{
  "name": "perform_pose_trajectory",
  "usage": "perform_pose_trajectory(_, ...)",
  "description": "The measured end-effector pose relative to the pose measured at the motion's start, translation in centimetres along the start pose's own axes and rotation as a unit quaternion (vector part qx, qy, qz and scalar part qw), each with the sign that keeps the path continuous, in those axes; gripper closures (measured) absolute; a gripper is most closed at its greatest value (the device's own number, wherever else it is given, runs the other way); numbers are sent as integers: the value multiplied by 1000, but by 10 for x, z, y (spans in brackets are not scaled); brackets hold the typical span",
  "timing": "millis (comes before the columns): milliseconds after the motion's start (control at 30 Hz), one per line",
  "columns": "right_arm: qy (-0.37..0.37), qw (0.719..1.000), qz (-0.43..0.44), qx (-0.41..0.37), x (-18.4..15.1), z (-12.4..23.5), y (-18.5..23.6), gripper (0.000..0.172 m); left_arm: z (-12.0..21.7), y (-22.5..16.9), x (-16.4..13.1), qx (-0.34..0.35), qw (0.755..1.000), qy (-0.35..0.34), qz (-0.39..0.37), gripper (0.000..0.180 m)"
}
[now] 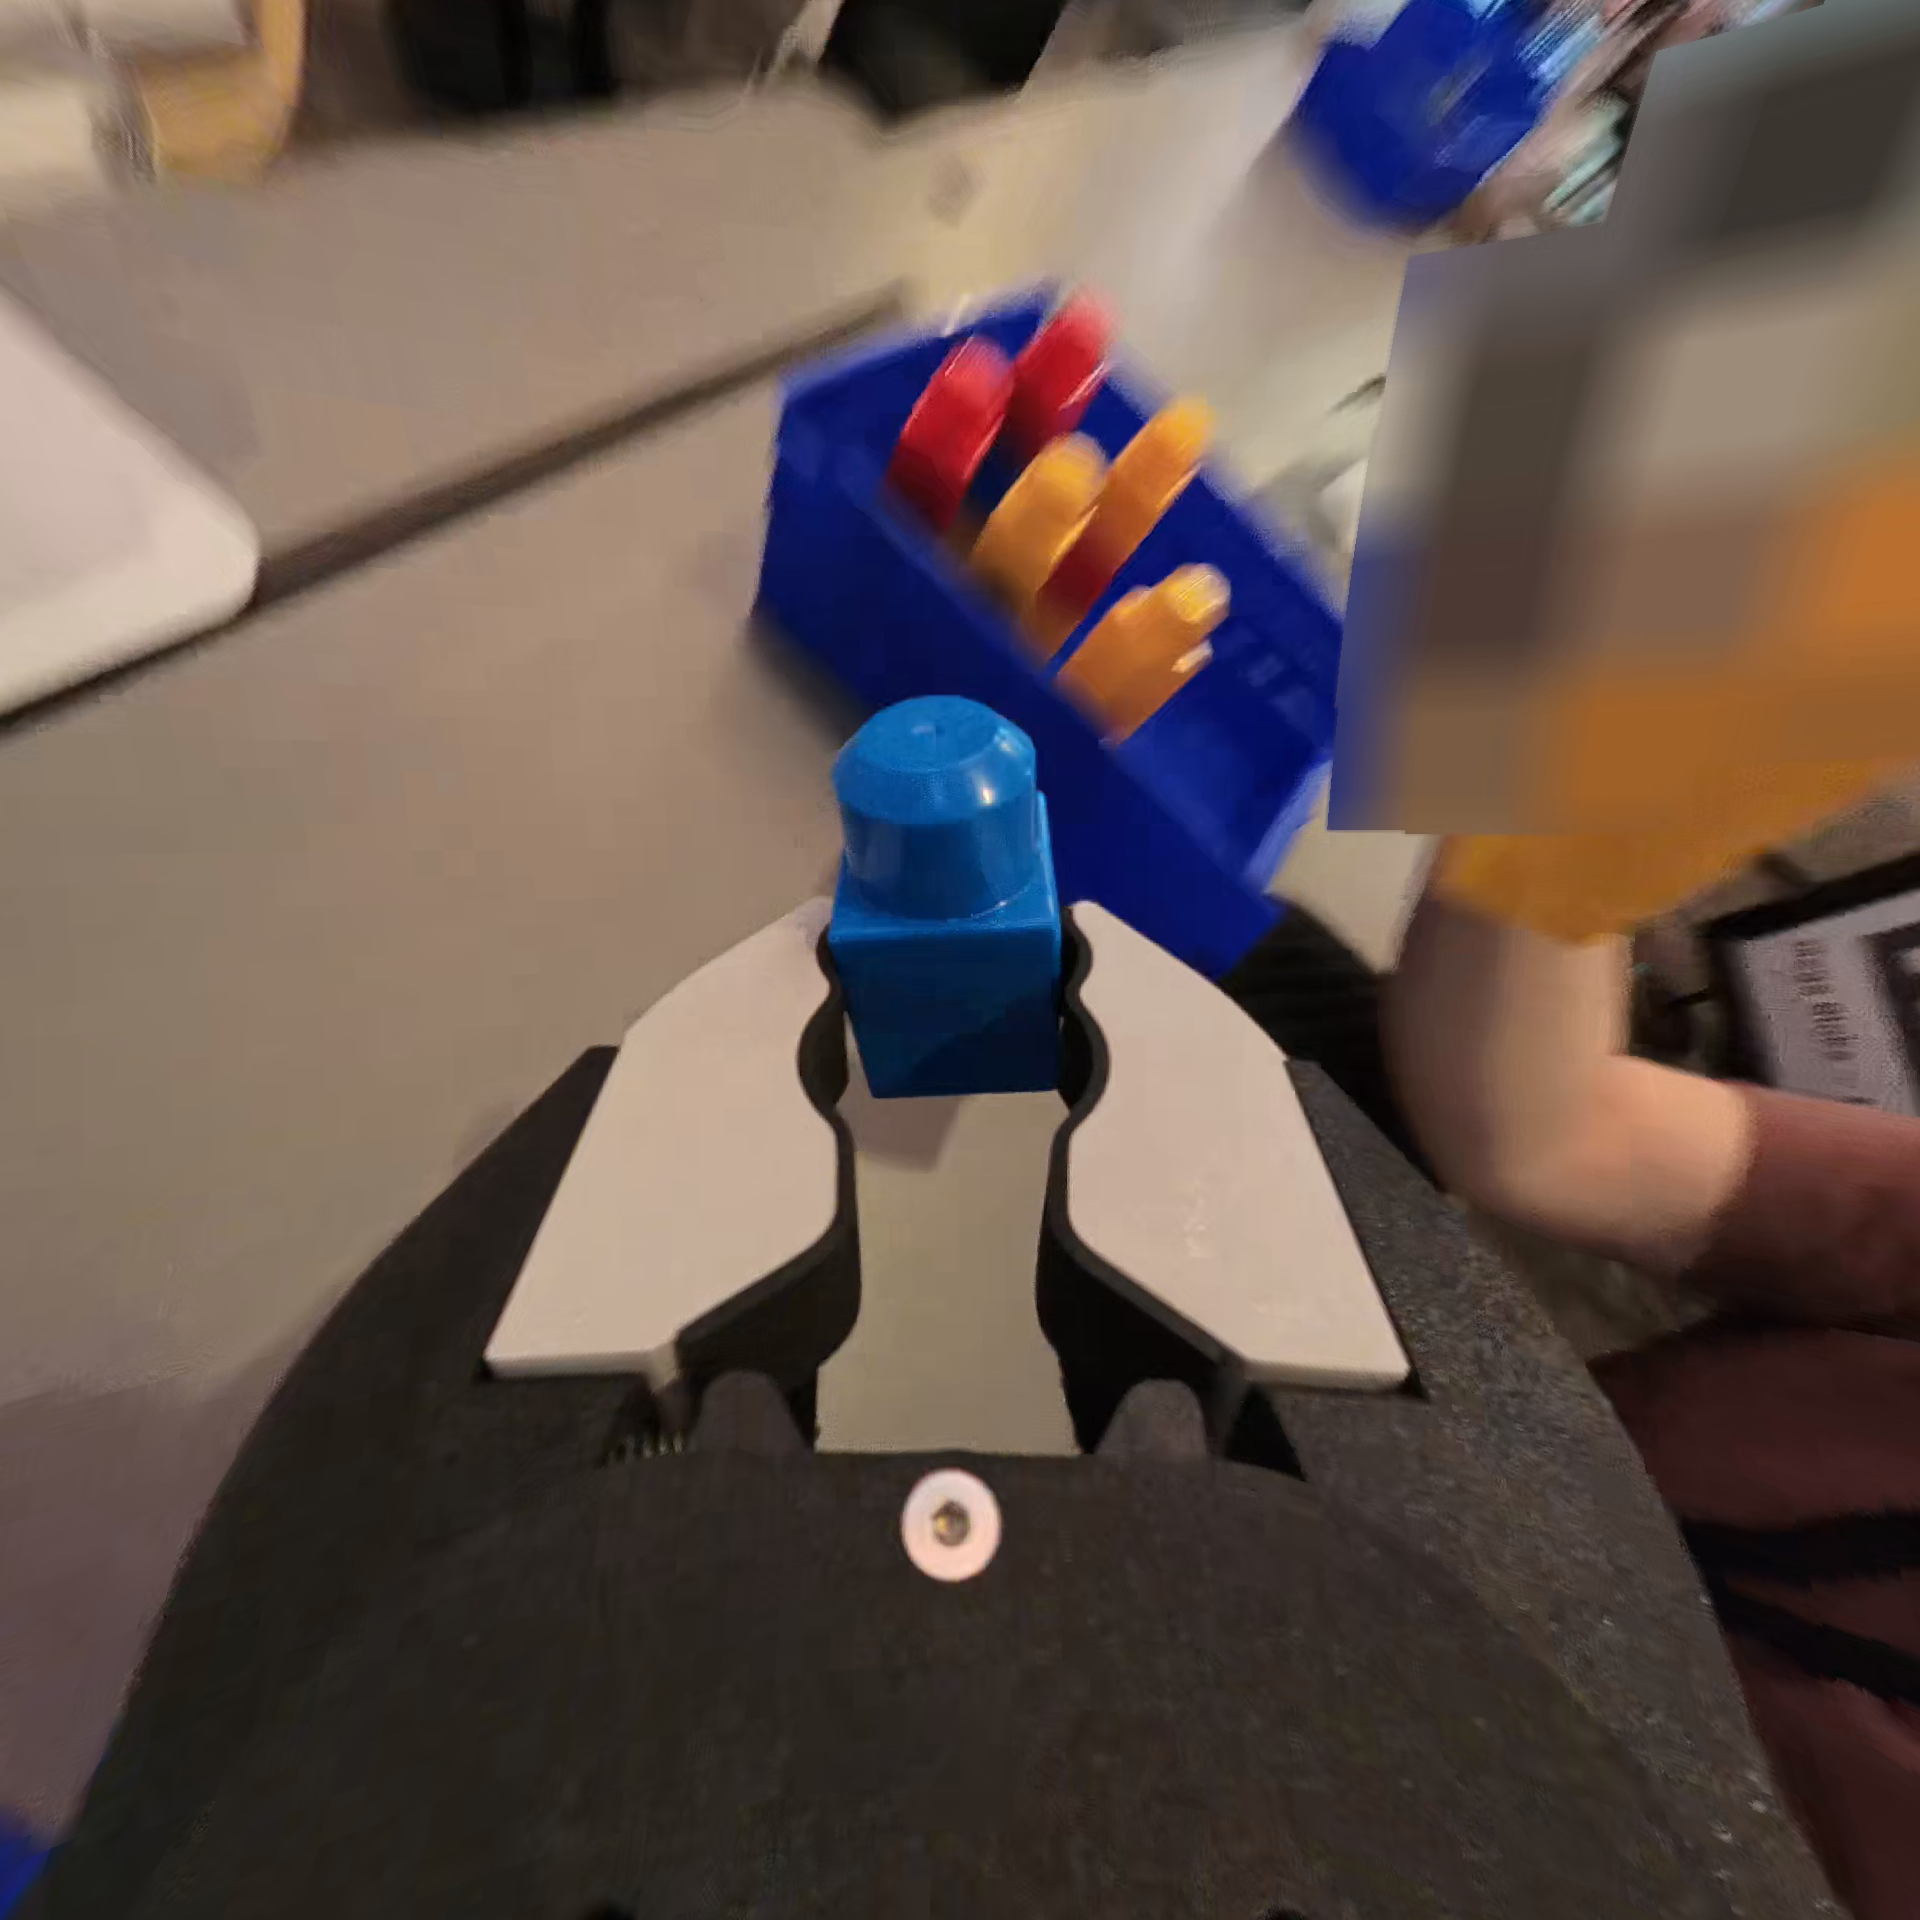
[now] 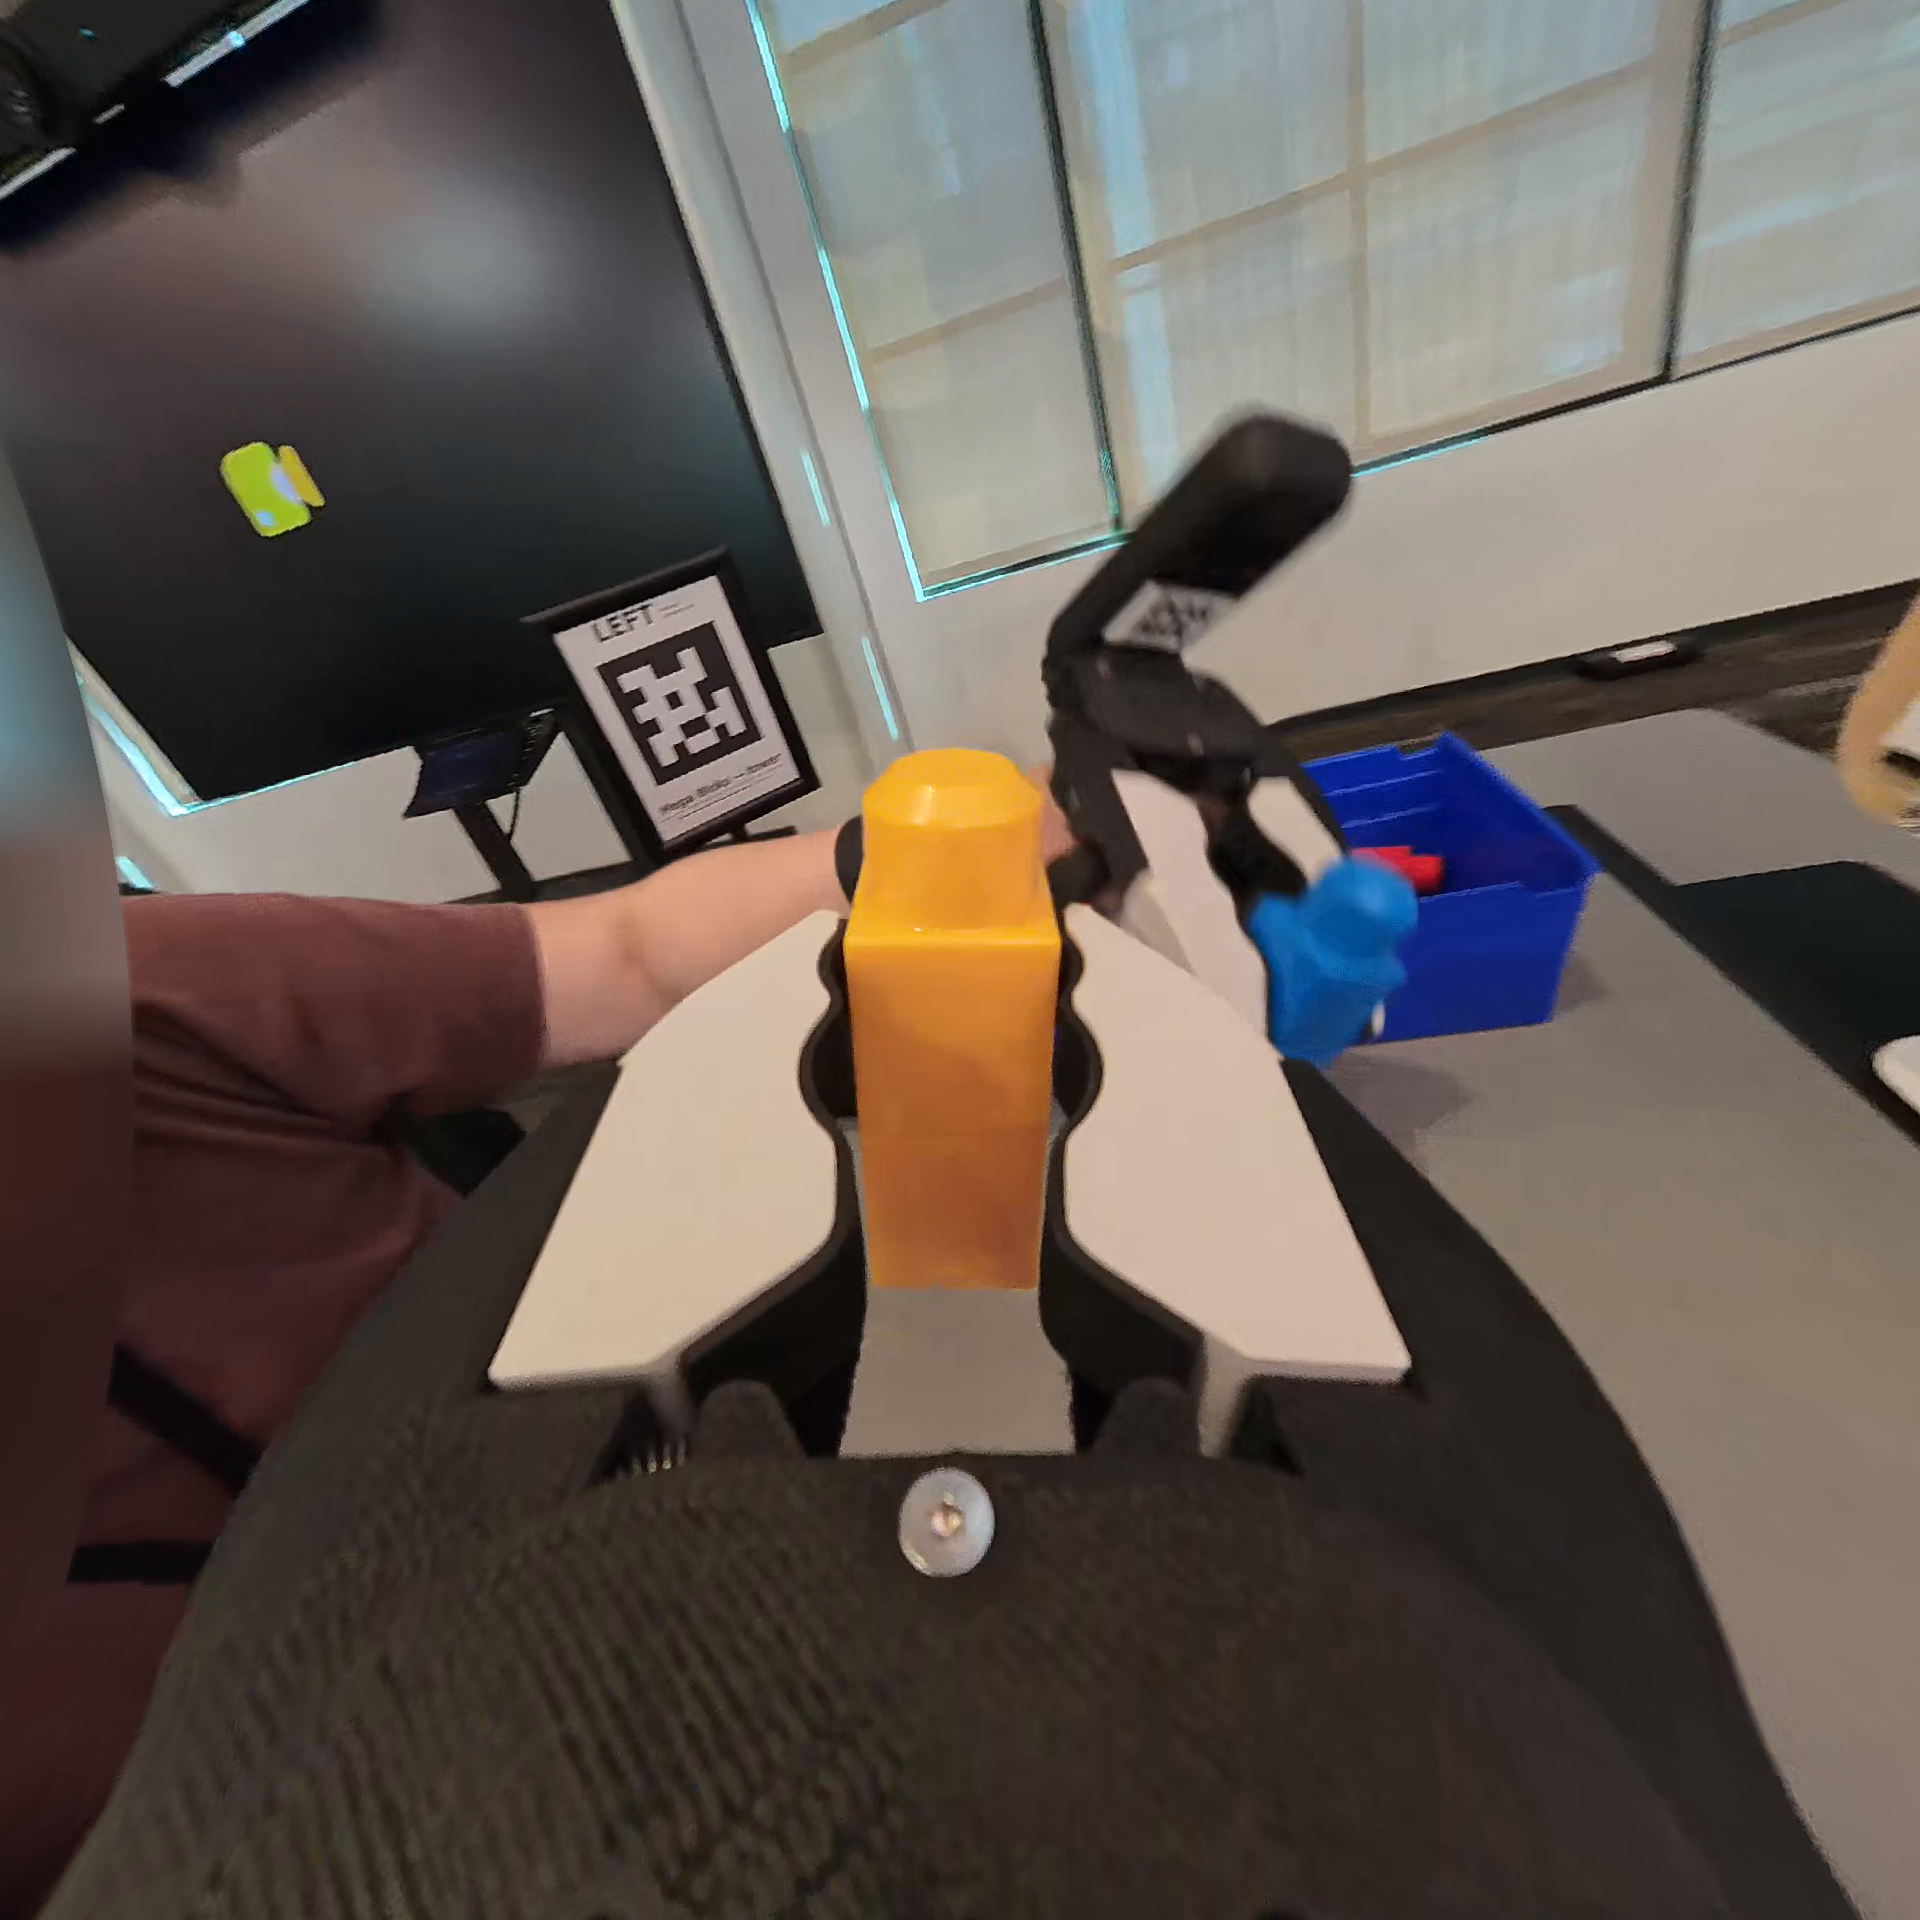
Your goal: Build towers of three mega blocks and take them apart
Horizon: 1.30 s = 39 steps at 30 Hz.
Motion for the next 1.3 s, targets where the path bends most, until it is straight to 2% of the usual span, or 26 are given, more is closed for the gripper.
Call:
perform_pose_trajectory(67, 15, 1000, -10, 25, -8, -18, 1, 135, 28, -19, 15, -46, 996, -75, -29, 144)
perform_pose_trajectory(133, 32, 999, -1, 41, -15, -37, 3, 135, 47, -27, 22, -61, 990, -112, -62, 143)
perform_pose_trajectory(200, 59, 997, 2, 43, -24, -55, 3, 135, 64, -35, 32, -105, 978, -164, -79, 143)
perform_pose_trajectory(300, 98, 995, 12, 15, -40, -78, -5, 135, 81, -43, 44, -202, 954, -218, -42, 144)
perform_pose_trajectory(367, 94, 995, 15, -5, -42, -89, -9, 135, 84, -47, 44, -258, 940, -218, -37, 144)
perform_pose_trajectory(500, 58, 998, 4, -26, -36, -95, -13, 135, 73, -41, 40, -269, 937, -214, -65, 144)
perform_pose_trajectory(700, 78, 995, -3, -67, -45, -89, -29, 135, 56, -36, 27, -302, 933, -184, -64, 144)
perform_pose_trajectory(1033, 128, 986, -4, -106, -61, -87, -45, 135, 40, -25, 11, -244, 956, -122, -108, 145)
perform_pose_trajectory(1300, 119, 988, -22, -94, -62, -85, -50, 136, 37, -20, 6, -239, 958, -112, -113, 145)
Point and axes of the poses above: each gripper's, where its closed fingertips meet, z back along the fingers, x out of its top, y = z × x across the jaws, the point moved 5 cm from there along z, back along the fingers, and after that the axes turned 7 degrees about -y, right-handed, at the moved point
